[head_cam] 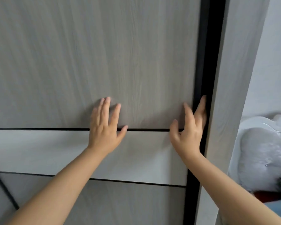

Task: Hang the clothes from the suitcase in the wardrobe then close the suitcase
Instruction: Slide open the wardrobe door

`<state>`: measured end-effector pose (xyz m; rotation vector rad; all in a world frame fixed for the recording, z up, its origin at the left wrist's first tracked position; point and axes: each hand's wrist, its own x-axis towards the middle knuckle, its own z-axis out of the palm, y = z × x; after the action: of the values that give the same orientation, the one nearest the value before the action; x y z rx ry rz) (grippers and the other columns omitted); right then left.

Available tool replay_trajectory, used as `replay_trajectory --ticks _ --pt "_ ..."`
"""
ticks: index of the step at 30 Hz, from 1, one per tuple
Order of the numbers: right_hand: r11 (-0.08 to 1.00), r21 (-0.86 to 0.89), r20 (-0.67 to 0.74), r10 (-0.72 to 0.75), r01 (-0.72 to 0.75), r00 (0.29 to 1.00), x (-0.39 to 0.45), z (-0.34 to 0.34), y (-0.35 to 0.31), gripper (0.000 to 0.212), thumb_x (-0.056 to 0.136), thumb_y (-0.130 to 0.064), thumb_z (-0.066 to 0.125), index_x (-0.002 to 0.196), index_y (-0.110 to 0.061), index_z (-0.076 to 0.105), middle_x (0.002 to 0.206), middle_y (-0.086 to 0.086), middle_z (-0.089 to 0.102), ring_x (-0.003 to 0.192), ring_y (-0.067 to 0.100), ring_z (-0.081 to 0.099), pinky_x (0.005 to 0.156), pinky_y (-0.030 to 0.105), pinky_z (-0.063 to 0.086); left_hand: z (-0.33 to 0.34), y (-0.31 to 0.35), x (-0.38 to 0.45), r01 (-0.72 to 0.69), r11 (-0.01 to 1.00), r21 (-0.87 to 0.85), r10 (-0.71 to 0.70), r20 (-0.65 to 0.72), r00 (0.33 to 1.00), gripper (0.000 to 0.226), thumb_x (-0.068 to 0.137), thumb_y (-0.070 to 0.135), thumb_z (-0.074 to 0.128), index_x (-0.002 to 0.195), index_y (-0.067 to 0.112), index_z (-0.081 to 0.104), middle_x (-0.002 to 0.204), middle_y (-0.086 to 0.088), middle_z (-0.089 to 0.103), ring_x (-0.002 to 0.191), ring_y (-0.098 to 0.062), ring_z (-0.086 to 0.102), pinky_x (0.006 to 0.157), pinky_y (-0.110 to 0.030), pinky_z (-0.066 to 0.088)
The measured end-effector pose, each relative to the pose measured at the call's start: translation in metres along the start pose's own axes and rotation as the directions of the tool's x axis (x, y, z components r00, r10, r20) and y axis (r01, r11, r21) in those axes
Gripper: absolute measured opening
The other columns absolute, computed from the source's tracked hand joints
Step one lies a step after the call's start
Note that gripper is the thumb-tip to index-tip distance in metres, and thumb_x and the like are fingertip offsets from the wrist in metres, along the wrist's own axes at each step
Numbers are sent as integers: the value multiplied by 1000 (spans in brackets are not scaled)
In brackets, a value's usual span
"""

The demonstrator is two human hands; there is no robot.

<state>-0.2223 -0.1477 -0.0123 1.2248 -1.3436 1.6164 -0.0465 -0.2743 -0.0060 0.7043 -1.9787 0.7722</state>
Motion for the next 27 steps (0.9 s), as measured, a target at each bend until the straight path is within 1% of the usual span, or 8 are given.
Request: replay_trajectory --ticks 2,5,8,12,16,20,24,27 --pt "1000 0 17 -11 11 1000 -3 2 3 38 74 -3 45 108 10 56 130 50 26 127 32 27 105 -1 8 9 -5 -1 -30 999 33 31 -32 999 61 80 44 44 126 4 38 134 -25 28 124 -40 29 95 -59 37" --pt "1000 9 31 -9 9 999 -8 10 7 33 75 -3 45 106 -3 53 138 31 16 128 40 23 114 15 5 21 -16 -2 -67 995 78 71 -59 996 61 91 48 31 134 6 26 133 -28 24 127 -43 20 101 -59 23" --pt "999 41 32 -23 21 999 -11 19 5 32 71 1 44 99 1 60 138 28 14 129 41 21 115 18 7 31 -23 -4 -30 996 81 35 -59 998 59 94 51 18 135 9 16 132 -31 21 130 -39 8 103 -56 11" --pt "998 57 68 -41 37 997 -16 31 -8 32 69 5 45 96 7 63 140 30 15 128 41 22 115 21 10 33 -43 -14 -11 995 97 19 -78 997 60 94 52 17 136 10 15 134 -30 19 131 -39 7 110 -49 5" --pt "993 77 127 -101 91 987 -24 47 -15 52 68 -1 45 120 1 39 140 28 12 129 37 23 113 23 12 25 -63 -23 10 996 85 -5 -64 998 60 91 49 30 135 9 21 134 -27 23 126 -42 23 106 -48 18" --pt "985 114 142 -143 127 980 -28 67 -31 56 70 -4 41 125 1 32 139 27 14 128 37 25 113 22 11 3 -95 -28 68 998 -3 -68 50 996 58 88 47 37 130 6 35 137 -22 28 127 -34 28 110 -32 20" --pt "975 173 162 -167 138 973 -30 92 -54 54 74 -5 38 127 5 32 142 25 25 124 32 31 113 14 12 -20 -125 -36 232 969 -85 -211 197 957 68 77 42 46 134 7 39 143 -23 36 132 -28 29 103 -40 32" --pt "966 248 225 -129 71 966 -34 107 -67 57 76 -7 37 131 9 34 138 18 30 125 21 32 109 6 13 -38 -134 -43 453 866 -212 -382 302 873 60 87 30 57 141 16 35 155 -1 16 140 -15 23 104 -32 39"
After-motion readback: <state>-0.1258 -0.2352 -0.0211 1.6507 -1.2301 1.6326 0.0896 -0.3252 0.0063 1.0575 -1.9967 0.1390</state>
